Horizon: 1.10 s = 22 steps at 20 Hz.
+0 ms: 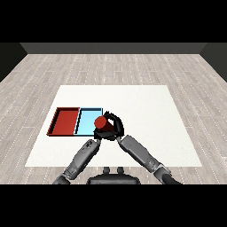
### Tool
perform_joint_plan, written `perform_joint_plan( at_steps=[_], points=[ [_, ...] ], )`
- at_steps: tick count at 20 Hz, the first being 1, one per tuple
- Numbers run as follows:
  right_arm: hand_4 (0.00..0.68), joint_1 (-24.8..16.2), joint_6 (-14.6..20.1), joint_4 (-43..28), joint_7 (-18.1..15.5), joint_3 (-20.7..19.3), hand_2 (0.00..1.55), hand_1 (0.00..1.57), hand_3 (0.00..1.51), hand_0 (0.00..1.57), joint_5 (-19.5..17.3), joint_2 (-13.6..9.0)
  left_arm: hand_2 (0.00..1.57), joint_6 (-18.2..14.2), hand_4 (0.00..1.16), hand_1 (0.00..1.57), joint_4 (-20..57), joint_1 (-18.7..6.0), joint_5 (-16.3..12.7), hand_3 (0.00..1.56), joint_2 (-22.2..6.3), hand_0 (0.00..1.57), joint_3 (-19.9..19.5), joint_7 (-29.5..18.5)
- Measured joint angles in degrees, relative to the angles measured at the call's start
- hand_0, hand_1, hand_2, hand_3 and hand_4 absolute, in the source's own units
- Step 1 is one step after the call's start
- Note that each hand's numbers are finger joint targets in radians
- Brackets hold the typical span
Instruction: Pick the red can and put it in the red box
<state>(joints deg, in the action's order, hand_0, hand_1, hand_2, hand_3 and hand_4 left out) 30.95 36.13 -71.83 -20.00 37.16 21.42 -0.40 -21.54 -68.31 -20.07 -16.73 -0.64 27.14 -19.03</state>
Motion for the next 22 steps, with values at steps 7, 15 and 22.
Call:
perform_joint_plan(
  at_steps=[7, 15, 22],
  points=[
    [0.606, 0.51, -2.24, 0.65, 0.31, -1.23, 1.46, 1.54, 1.38, 1.54, 0.35, -0.46, 1.51, -7.33, 0.91, 1.55, 3.54, -2.30, -1.73, 1.41, 0.05, 1.55, 1.75, 1.29],
    [0.597, 0.52, -0.86, 0.31, -1.10, 0.30, 1.44, 1.45, 1.38, 1.45, 2.22, -0.49, 1.53, -13.13, 0.97, 1.57, 1.53, -1.77, -0.04, 1.43, -0.84, 1.57, 2.48, 1.27],
    [0.000, -0.39, -1.66, -1.52, 0.86, -0.31, 0.00, 0.00, 0.00, 0.00, 0.42, -0.73, 1.53, -14.22, 1.12, 1.57, 0.82, -1.28, 1.66, 1.45, -0.36, 1.57, 2.02, 0.11]
  ],
)
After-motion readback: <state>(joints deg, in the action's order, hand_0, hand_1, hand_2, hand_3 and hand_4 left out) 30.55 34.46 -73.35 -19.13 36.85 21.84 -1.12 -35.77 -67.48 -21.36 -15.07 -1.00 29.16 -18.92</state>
